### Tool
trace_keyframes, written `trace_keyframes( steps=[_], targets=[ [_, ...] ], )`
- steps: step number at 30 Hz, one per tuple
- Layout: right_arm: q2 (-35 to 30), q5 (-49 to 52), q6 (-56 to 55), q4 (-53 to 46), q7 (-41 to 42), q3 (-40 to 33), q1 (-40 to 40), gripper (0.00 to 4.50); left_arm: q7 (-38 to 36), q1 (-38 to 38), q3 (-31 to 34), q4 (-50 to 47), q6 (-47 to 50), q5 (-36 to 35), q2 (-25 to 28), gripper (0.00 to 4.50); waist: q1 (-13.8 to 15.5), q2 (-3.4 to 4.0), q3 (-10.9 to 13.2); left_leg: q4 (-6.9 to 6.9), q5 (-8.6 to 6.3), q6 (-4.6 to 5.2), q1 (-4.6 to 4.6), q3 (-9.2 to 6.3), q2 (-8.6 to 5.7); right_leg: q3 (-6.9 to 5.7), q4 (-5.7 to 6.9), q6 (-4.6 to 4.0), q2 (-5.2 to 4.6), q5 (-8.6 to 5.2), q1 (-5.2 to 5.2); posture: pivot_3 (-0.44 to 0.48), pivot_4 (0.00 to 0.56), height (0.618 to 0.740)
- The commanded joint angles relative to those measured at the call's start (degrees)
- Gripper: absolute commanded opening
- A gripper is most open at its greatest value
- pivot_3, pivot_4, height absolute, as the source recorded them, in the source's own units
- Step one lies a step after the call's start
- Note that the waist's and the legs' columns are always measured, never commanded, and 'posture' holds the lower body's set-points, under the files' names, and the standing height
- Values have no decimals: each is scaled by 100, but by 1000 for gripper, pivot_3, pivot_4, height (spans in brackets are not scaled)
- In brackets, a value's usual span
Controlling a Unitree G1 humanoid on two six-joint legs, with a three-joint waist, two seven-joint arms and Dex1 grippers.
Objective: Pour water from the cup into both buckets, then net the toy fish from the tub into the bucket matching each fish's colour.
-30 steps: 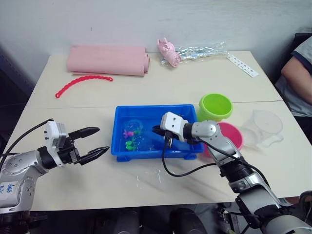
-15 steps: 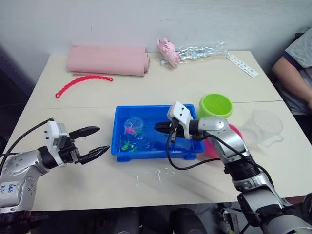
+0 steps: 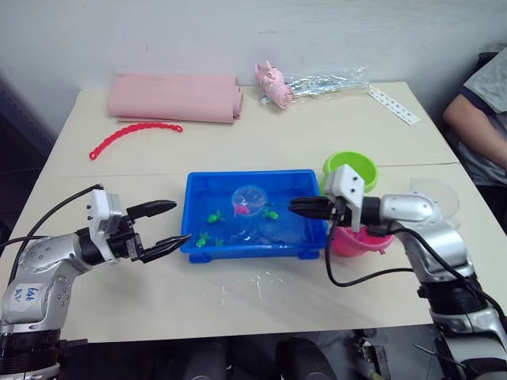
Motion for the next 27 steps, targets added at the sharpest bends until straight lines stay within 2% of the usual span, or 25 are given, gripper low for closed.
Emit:
trace_keyframes(
  steps=[1, 8, 15, 23, 27],
  targets=[
    [-183, 266, -252, -471, -21, -439, 418, 0, -112, -150, -90, -23, -51, -82, -38, 4489, 3, 0, 0, -2, 0, 0, 0, 0, 0, 0, -2, 0, 0, 0, 0, 0, 150, 740],
    [-365, 524, -336, -763, -204, -992, 1189, 0, -197, -460, -378, 73, -24, -52, -184, 4489, 62, -1, 0, 3, 0, 0, 0, 1, 0, 0, -33, 0, 0, 0, 8, 0, 150, 740],
    [-439, 1305, -200, -1423, -292, -1824, 1988, 0, -302, -732, -692, 176, 12, -38, -304, 4489, 139, -1, 0, 2, 0, 1, -1, 1, 0, 0, -37, 0, 2, 0, 9, 0, 150, 740],
    [-681, 1798, -42, -2208, -493, -3629, 3371, 0, -365, -1107, -1058, 105, 193, -111, -564, 4489, 235, 0, 0, 11, -3, 7, -1, 1, -2, -1, -41, 2, 2, 1, 18, 0, 150, 740],
    [-618, 1628, -177, -2359, -560, -4642, 4157, 0, -445, -1385, -1307, 79, 262, -153, -785, 4489, 289, 0, 0, 12, -3, 7, 0, 3, -2, 0, -41, 2, 4, 1, 21, 0, 150, 740]
  ],
)
